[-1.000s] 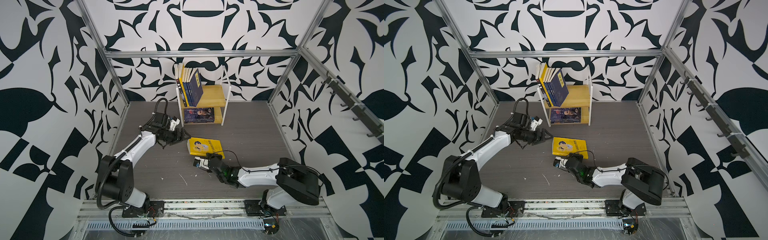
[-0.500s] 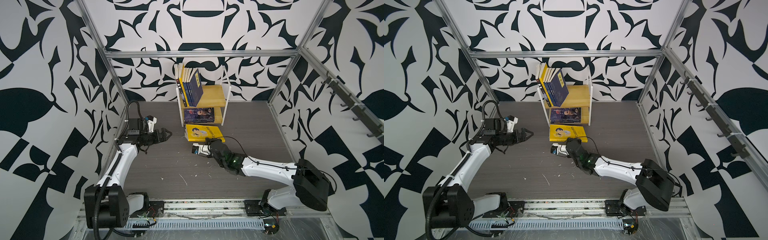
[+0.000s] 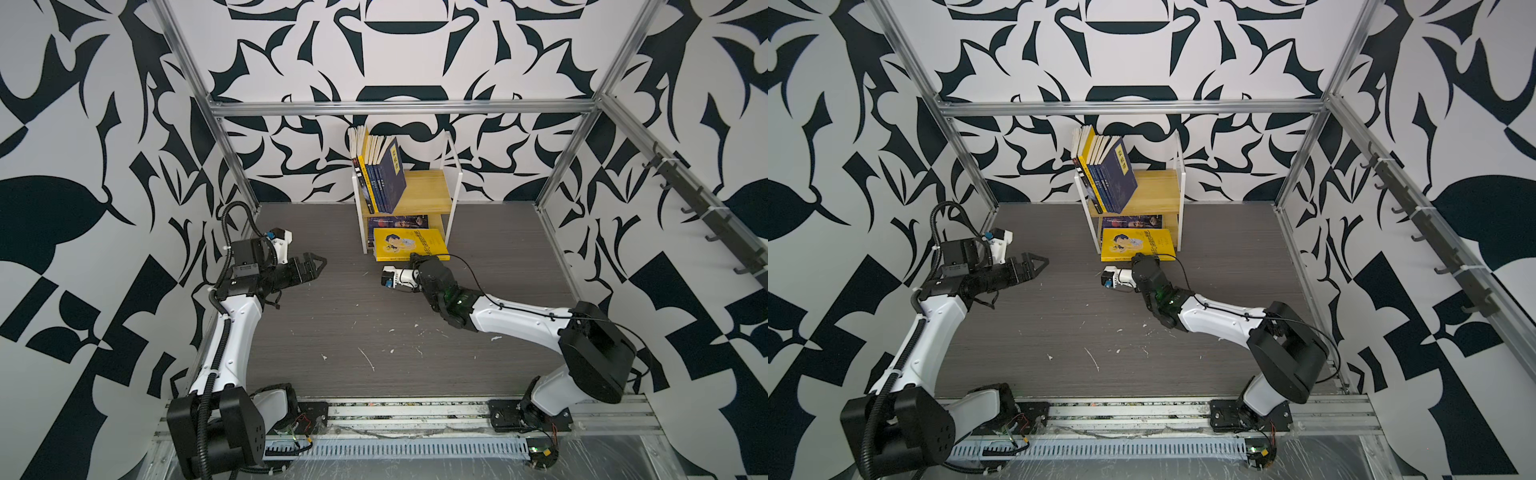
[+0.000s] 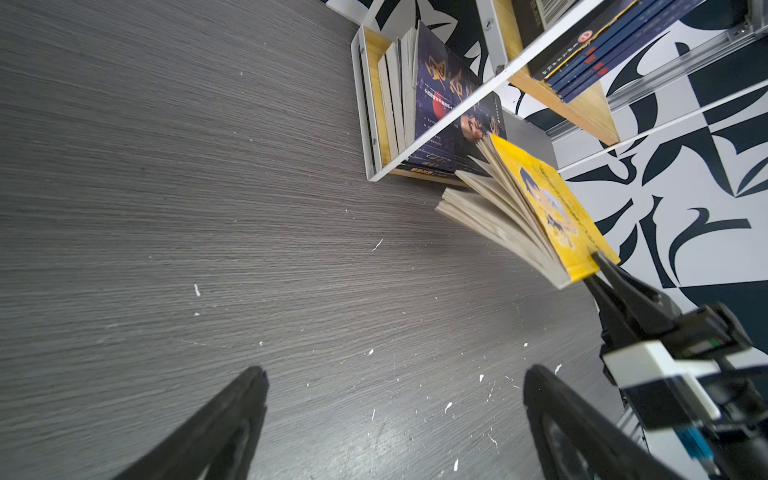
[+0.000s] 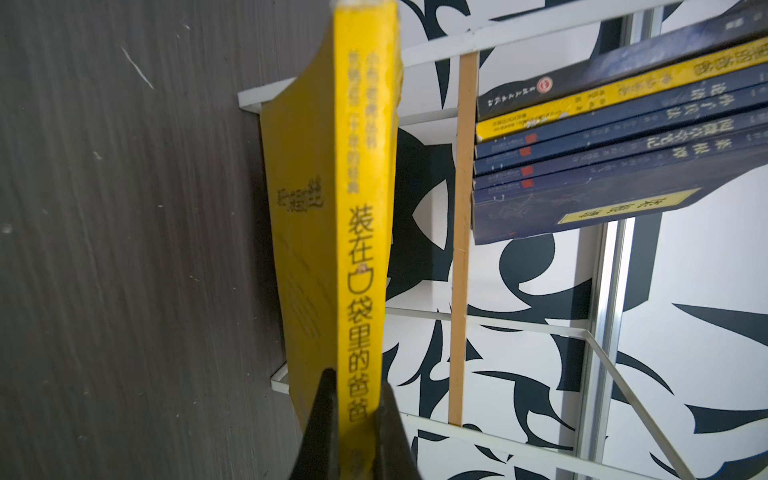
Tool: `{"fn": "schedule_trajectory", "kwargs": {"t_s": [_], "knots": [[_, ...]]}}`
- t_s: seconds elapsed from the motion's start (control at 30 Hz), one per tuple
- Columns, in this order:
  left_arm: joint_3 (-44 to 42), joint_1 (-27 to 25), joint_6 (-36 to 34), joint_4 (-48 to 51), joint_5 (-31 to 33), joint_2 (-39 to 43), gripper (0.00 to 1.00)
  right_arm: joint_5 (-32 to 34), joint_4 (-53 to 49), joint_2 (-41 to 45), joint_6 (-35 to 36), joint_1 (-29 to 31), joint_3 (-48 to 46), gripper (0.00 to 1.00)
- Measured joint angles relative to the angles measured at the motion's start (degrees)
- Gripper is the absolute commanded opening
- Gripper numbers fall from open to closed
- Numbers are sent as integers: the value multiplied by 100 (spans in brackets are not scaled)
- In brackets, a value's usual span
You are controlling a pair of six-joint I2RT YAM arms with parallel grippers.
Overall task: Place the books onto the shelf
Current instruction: 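Carry the upright yellow book toward the lower tier while the left gripper withdraws, then slide the yellow book into the lower tier beside the dark books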
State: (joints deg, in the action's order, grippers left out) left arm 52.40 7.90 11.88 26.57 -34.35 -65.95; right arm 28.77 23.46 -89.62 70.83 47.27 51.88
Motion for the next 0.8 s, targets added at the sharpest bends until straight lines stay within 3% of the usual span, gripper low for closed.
{"fn": "schedule_trajectory", "kwargs": {"t_s": [0.8], "knots": [[-15,116,28,-28,-127,0,100,-306,911,-1478,164,-595,1154,0]]}}
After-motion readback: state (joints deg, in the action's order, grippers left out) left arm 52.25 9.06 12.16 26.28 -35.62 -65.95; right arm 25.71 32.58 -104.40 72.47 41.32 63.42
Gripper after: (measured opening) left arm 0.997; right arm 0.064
